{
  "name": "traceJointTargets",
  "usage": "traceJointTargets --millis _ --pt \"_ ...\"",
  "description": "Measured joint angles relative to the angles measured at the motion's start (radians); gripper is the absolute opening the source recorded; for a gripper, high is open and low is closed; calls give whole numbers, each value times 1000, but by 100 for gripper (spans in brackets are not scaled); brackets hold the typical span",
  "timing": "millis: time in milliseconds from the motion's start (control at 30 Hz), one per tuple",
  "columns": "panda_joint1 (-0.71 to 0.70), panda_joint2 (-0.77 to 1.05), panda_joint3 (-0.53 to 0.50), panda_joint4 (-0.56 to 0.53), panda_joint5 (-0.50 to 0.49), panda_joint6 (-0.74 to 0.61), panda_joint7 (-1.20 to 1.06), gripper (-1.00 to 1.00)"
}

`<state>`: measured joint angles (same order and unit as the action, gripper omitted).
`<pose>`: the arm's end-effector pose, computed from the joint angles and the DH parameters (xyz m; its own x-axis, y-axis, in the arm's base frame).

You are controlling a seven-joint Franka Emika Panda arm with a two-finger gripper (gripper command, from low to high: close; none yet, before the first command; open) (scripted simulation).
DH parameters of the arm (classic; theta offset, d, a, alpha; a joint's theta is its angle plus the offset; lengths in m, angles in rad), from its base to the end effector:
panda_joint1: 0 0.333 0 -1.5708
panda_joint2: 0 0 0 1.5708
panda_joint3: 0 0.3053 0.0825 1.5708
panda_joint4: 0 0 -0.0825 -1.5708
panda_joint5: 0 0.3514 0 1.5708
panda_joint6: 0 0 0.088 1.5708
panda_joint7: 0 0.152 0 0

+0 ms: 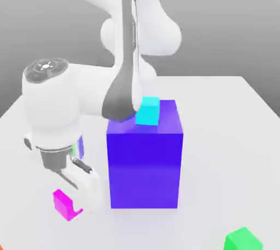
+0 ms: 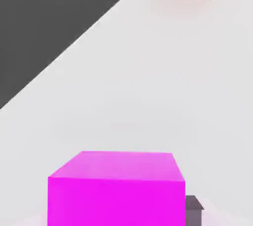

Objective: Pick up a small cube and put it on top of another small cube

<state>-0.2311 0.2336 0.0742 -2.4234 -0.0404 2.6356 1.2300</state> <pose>0.4669 -0.0721 0.1849 0.2158 -0.9764 -0.0053 -0.9762 -0.2159 0.0199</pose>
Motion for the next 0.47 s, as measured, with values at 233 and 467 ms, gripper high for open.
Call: traceJointTargets --millis 233,467 --pt "191 28 151 89 -64 -57 33 -100" --pt "330 181 171 184 -160 -2 85 100"
